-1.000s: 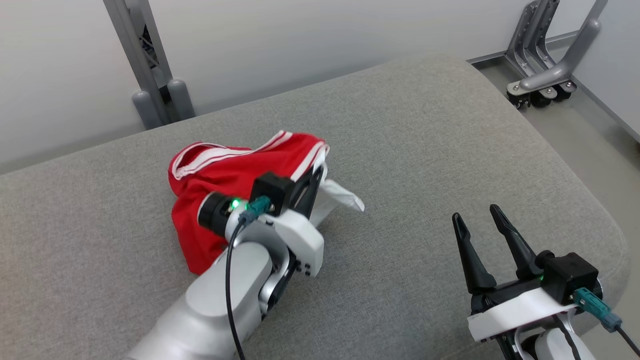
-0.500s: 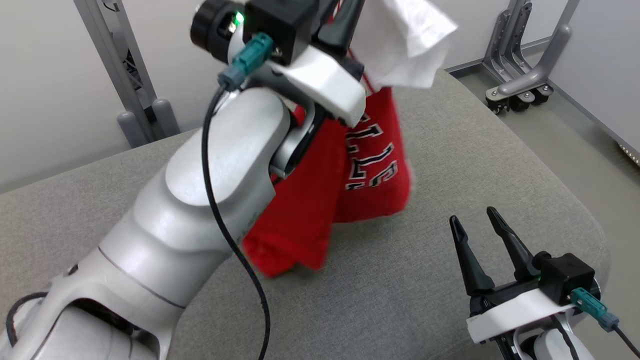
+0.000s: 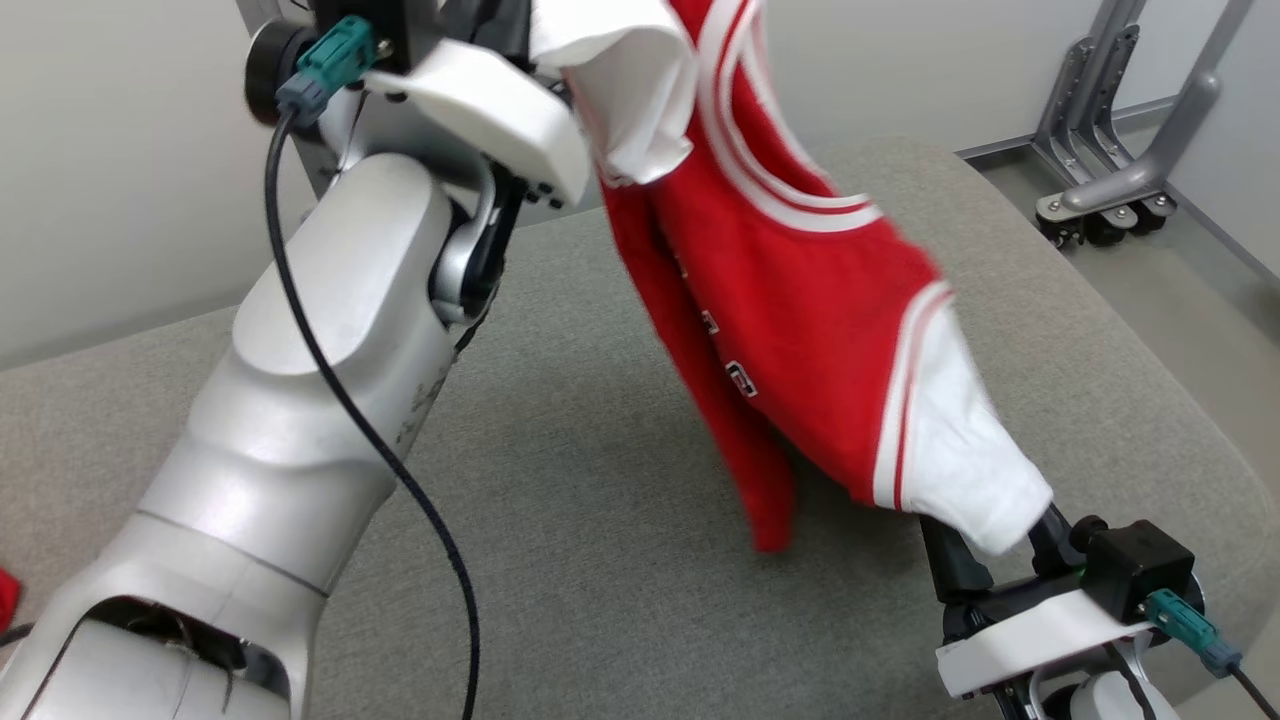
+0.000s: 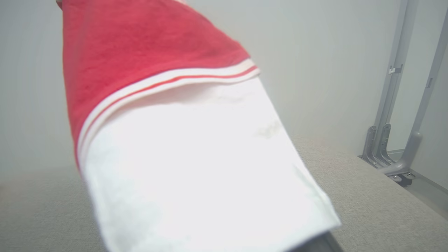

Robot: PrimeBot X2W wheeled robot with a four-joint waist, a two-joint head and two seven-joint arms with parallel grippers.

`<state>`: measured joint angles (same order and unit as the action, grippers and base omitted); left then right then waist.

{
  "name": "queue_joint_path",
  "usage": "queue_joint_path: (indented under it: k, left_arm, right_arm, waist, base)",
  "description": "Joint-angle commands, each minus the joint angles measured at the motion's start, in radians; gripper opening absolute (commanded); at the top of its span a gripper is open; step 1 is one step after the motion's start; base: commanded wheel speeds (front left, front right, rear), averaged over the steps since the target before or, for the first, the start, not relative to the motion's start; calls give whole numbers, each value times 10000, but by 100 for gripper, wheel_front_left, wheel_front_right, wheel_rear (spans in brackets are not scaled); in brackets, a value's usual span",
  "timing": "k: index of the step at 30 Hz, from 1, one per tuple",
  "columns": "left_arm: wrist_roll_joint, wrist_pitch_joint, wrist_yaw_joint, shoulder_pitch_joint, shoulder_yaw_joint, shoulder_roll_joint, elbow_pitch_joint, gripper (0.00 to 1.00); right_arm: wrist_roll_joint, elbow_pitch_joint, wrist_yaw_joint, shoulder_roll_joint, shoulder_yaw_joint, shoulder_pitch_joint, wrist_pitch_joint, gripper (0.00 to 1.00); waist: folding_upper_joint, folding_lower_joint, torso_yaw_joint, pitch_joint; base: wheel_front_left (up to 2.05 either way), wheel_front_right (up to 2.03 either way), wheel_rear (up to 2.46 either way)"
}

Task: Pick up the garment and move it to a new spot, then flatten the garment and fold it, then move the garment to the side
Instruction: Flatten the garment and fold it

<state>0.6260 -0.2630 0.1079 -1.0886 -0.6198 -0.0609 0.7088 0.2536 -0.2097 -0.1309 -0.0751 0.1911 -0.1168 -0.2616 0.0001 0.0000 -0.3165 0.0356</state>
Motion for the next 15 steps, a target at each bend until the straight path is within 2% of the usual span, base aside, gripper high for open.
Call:
queue_joint_path:
  k: [1, 7, 11, 12, 13, 15]
  left_arm:
    - [-72, -16, -80, 312, 206, -222, 205, 0]
    - [-219, -18, -118, 2038, 1400, -929, 484, 0]
    - [-344, -18, -40, 3426, 2472, -1414, 185, 0]
    - [-344, -18, -40, 3426, 2472, -1414, 185, 0]
    - [-461, -18, -2, 4082, 3001, -1580, -157, 0]
    - [-515, -17, 15, 4447, 3291, -1636, -385, 0]
  right_arm:
    - [-27, 52, 1, -24, -77, 74, -50, 100]
    - [-54, 76, 3, 32, -251, 170, -50, 100]
    - [-85, 79, 3, 0, -361, 222, -50, 100]
    - [-85, 79, 3, 0, -361, 222, -50, 100]
    - [-105, 101, 3, -32, -395, 217, -50, 100]
    - [-110, 122, 3, -39, -411, 207, -50, 100]
  waist:
    - [-1, 0, 189, 20]
    - [-1, 0, 514, 81]
    - [-1, 0, 646, 120]
    - [-1, 0, 646, 120]
    - [-1, 0, 684, 174]
    - [-1, 0, 698, 216]
  base:
    - [0, 0, 0]
    - [0, 0, 0]
    - [0, 0, 0]
    - [0, 0, 0]
    - [0, 0, 0]
    - [0, 0, 0]
